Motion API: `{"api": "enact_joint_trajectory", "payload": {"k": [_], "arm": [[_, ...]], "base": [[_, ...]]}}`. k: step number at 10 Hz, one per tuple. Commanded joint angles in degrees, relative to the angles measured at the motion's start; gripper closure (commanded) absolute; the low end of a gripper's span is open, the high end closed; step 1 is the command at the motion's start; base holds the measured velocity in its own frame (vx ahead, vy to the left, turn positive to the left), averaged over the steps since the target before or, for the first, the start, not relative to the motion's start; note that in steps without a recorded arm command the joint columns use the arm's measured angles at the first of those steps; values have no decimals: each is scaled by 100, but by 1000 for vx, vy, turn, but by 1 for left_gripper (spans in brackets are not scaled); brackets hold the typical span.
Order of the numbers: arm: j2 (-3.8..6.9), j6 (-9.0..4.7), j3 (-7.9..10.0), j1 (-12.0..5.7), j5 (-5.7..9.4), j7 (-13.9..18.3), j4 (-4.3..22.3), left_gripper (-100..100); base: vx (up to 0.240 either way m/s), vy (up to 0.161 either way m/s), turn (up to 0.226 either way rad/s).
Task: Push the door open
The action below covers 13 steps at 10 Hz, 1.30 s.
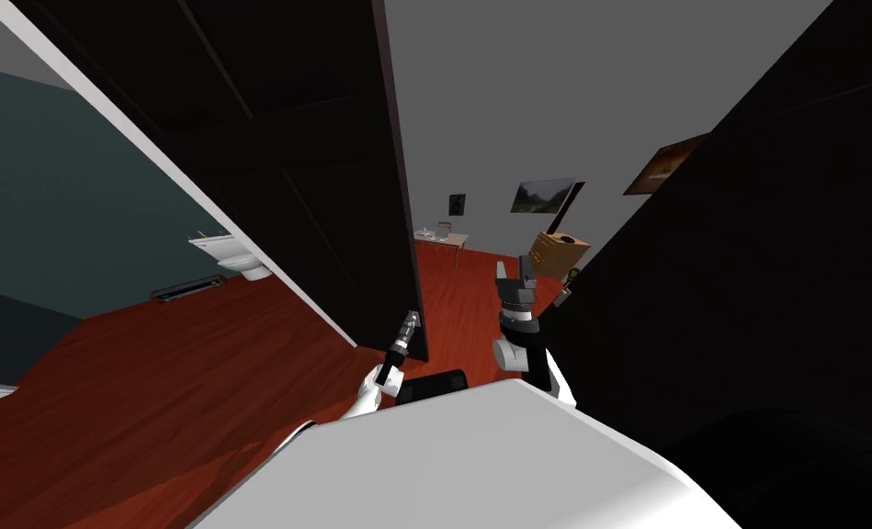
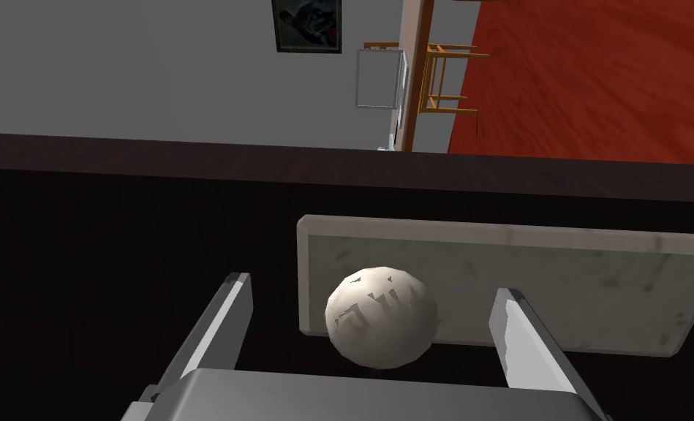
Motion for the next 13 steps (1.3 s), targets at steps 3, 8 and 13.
{"api": "enact_joint_trajectory", "payload": {"k": [3,8,13], "arm": [[6,12,3,-3,2,1,4,100],[69,32,130,1,51,-44,28,100],[138,41,331,-9,129,-112,49,100]], "base": [[-22,6,-7],[39,-25,15],[116,-73,27]]}}
